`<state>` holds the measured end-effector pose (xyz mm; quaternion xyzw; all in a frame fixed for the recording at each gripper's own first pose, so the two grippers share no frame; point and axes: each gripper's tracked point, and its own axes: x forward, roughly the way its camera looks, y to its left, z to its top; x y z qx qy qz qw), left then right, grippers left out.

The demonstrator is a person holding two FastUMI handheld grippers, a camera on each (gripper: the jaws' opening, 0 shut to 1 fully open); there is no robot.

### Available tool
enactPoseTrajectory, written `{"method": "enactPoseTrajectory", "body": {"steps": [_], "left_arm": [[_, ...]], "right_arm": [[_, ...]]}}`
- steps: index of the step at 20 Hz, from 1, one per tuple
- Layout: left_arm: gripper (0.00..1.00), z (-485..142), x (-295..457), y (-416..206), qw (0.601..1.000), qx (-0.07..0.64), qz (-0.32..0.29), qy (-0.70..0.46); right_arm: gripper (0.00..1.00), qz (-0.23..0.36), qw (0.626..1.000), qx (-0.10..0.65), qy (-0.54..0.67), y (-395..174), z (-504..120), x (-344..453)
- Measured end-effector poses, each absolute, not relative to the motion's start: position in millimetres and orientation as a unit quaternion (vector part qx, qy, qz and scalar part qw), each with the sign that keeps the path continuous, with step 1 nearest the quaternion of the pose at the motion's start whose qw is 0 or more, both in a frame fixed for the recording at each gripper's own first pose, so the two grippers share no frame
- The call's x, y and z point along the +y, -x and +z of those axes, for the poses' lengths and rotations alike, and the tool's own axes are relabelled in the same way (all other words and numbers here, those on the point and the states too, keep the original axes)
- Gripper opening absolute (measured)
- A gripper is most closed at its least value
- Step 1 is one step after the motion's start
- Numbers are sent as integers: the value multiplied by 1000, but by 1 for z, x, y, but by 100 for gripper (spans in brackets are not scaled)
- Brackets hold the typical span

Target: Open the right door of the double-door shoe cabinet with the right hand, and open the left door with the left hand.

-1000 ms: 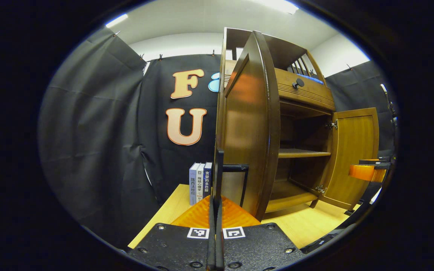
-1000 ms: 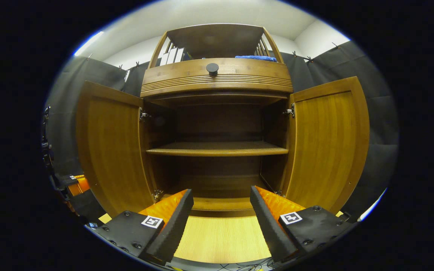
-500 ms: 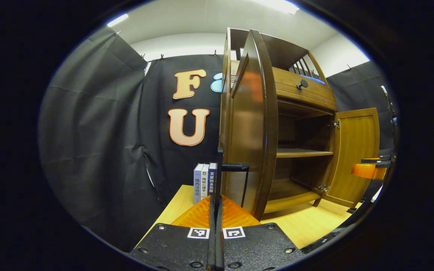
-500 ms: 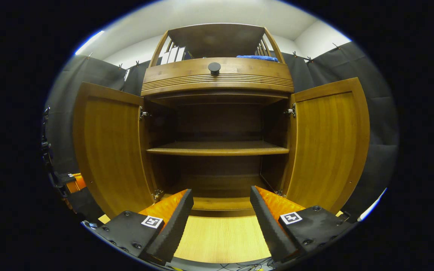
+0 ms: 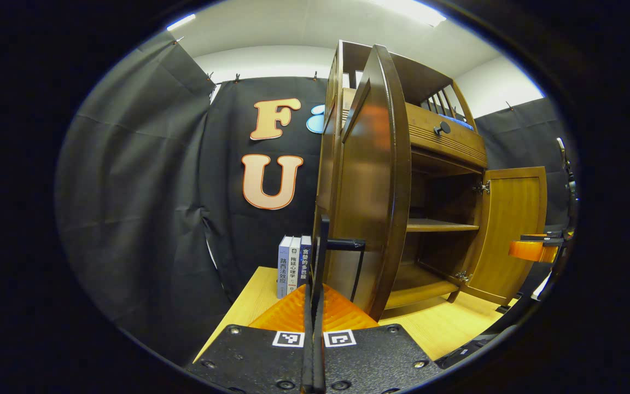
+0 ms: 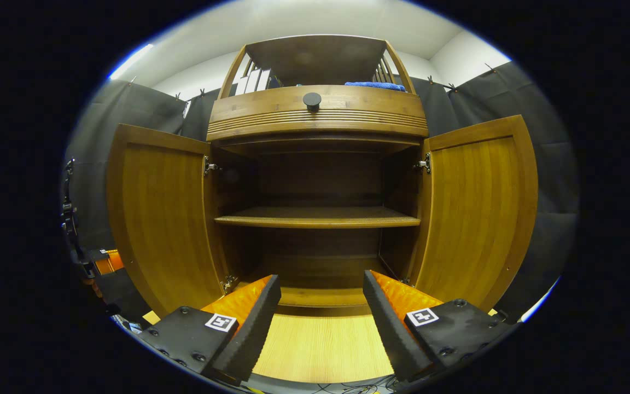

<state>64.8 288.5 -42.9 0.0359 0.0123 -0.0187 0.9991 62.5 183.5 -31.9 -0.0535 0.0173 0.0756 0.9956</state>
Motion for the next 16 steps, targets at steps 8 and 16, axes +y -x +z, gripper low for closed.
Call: {"method": "enactPoseTrajectory", "body": {"steps": [8,16], "left_arm": [[1,-44,284,-34,998,22,45,-40],[15,-4,261,10,996,15,88,-30]], "right_arm": [[89,79,995,12,54,-58,-24,165],[98,75,996,17,53,-52,-6,141]]}}
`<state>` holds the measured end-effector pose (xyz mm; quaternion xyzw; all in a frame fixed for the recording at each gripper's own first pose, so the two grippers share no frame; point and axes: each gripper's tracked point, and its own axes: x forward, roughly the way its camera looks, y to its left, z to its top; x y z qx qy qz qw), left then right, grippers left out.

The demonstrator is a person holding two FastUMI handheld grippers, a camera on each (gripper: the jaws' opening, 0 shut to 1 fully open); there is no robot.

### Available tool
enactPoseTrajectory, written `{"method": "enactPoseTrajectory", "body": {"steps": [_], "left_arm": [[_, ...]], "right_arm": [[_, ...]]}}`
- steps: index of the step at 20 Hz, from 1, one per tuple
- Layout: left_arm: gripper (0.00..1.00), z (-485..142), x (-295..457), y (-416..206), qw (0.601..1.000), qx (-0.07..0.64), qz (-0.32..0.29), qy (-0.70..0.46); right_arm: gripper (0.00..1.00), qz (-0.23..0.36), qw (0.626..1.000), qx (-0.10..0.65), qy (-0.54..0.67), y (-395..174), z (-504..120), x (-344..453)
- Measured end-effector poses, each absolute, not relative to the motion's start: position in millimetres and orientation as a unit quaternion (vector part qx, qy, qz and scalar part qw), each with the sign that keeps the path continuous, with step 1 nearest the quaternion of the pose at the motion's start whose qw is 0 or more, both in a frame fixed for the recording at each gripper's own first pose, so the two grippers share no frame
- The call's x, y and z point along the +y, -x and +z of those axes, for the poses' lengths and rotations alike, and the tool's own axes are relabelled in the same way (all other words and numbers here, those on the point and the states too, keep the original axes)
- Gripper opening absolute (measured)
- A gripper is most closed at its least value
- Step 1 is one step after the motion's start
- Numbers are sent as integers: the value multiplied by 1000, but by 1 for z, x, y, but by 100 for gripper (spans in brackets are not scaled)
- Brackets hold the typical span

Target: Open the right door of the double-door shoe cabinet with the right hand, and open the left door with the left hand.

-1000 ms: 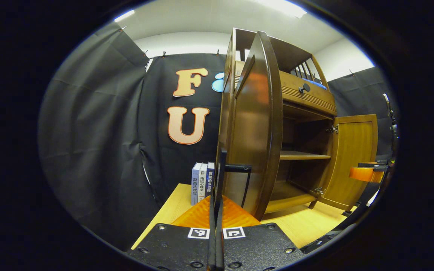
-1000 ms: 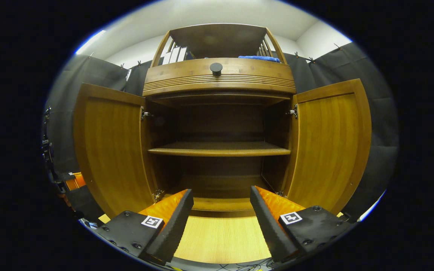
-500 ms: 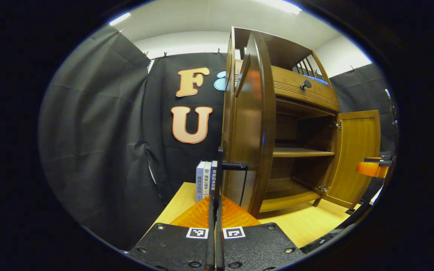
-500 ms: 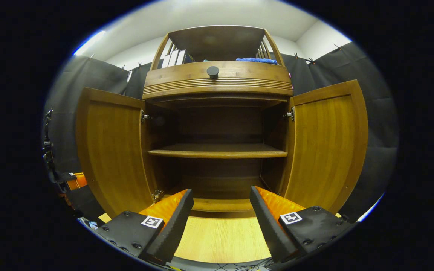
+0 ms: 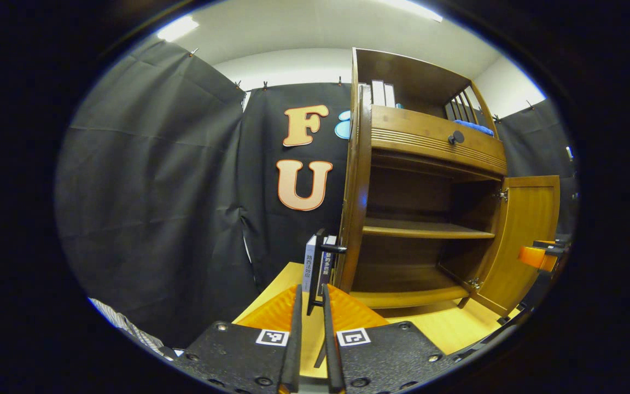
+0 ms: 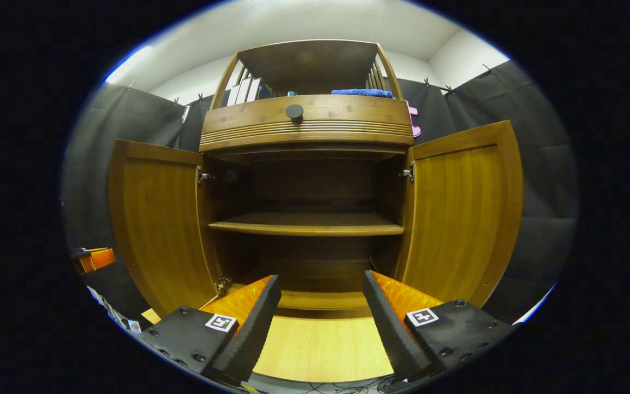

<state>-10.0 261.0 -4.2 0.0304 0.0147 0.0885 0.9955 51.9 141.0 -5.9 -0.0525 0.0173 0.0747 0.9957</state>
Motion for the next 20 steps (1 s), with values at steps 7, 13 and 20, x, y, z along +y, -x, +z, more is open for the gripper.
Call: {"method": "enactPoseTrajectory", "body": {"steps": [7,13,20], "left_arm": [[59,38,206,19,997,5,74,-17],[80,58,180,24,997,-7,67,-35],[86,55,170,20,997,-8,65,-45]], "right_arm": [[89,62,997,-12,49,-38,33,120],[98,49,997,-29,49,-30,45,107],[89,43,998,-25,42,-31,39,100]]}}
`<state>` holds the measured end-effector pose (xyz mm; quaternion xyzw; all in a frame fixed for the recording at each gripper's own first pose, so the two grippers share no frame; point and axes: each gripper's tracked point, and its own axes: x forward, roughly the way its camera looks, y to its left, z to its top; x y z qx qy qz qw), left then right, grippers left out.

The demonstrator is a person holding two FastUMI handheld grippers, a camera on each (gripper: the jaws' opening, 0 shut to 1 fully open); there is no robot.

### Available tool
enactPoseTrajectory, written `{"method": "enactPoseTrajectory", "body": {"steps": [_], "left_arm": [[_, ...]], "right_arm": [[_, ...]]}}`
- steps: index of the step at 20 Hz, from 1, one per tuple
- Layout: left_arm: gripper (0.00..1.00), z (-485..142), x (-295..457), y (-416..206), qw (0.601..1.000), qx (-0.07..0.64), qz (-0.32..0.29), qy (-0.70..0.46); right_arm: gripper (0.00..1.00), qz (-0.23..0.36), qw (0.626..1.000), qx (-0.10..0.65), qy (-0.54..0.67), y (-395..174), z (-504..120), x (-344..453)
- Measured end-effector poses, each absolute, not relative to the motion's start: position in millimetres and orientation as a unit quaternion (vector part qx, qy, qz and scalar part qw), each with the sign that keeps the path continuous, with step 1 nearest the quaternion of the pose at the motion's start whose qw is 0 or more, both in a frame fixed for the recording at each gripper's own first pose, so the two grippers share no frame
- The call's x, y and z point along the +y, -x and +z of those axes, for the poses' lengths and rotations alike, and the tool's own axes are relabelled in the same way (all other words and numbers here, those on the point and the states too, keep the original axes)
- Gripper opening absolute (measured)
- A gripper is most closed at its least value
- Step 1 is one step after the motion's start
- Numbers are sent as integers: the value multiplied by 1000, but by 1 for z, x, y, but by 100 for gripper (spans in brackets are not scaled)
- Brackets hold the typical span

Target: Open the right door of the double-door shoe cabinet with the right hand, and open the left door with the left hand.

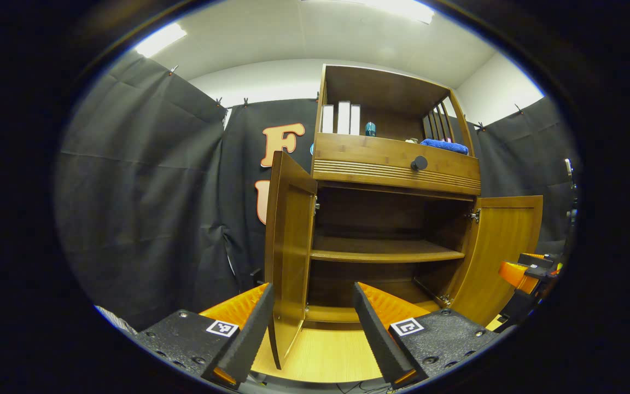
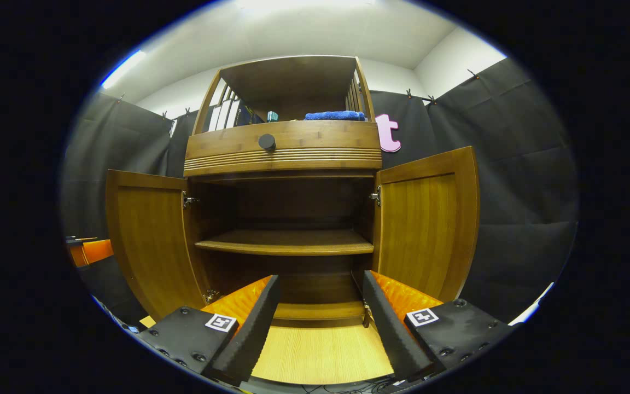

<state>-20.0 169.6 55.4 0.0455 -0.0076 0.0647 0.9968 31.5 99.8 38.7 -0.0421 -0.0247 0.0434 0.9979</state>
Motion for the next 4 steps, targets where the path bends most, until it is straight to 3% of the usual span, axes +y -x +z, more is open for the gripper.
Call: {"method": "enactPoseTrajectory", "body": {"steps": [4], "left_arm": [[87,59,169,19,997,-10,67,-46]], "right_arm": [[89,42,998,-28,43,-33,40,100]]}}
